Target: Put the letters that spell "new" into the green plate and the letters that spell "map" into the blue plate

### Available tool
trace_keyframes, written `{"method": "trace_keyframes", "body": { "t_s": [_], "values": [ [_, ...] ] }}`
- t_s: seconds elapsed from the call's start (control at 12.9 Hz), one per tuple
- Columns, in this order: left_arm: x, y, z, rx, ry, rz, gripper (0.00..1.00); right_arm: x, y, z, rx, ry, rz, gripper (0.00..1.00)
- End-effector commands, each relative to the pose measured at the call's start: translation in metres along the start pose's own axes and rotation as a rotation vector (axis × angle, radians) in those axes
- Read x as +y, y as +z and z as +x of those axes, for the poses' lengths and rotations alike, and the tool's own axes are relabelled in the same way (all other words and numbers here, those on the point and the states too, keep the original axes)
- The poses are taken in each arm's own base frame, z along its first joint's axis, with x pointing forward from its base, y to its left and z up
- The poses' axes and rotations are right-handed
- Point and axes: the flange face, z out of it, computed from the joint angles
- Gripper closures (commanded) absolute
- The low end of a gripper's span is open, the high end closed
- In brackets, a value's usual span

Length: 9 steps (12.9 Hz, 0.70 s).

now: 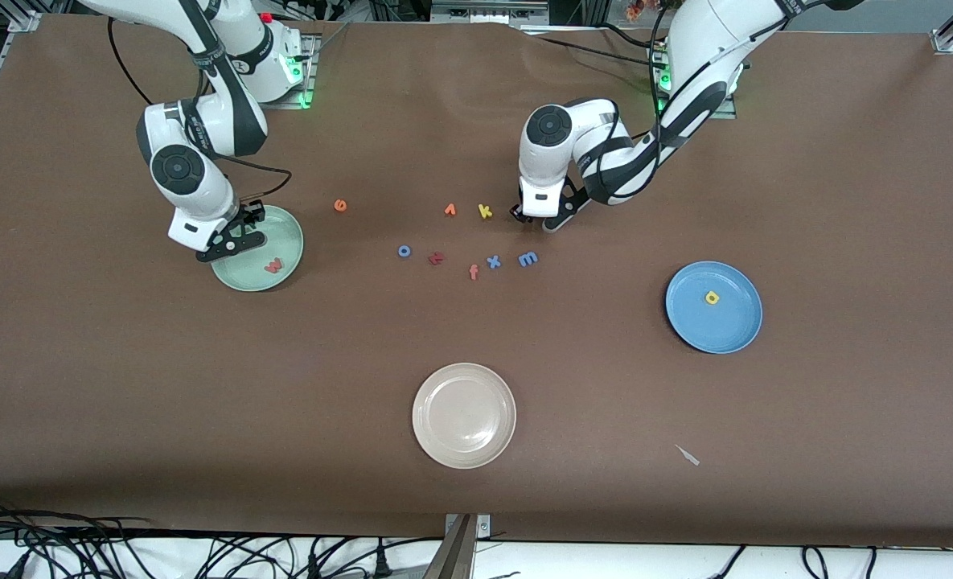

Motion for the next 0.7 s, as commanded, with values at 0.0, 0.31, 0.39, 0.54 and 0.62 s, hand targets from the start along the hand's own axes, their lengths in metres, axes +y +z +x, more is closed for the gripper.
{"method": "trace_keyframes", "body": {
  "t_s": [0.0,0.31,0.39,0.54,0.62],
  "values": [
    [-0.003,0.004,0.002,0.019,-0.002,0.007,0.67,-0.046,-0.03,0.002,0.012,0.118,0.072,0.01],
    [-0.003,0.003,0.007,0.024,0.001,0.011,0.91,-0.118,-0.045,0.006,0.028,0.329,0.126,0.02],
    [-0.001,0.0,0.011,0.031,-0.005,0.012,0.97,-0.132,-0.046,0.006,0.04,0.423,0.131,0.02],
    [0.003,-0.007,0.017,0.056,0.006,0.043,1.0,-0.162,-0.043,0.003,0.045,0.548,0.137,0.02],
    [0.006,-0.01,0.021,0.056,0.025,0.054,1.0,-0.17,-0.036,-0.001,0.058,0.602,0.148,0.03]
  ]
}}
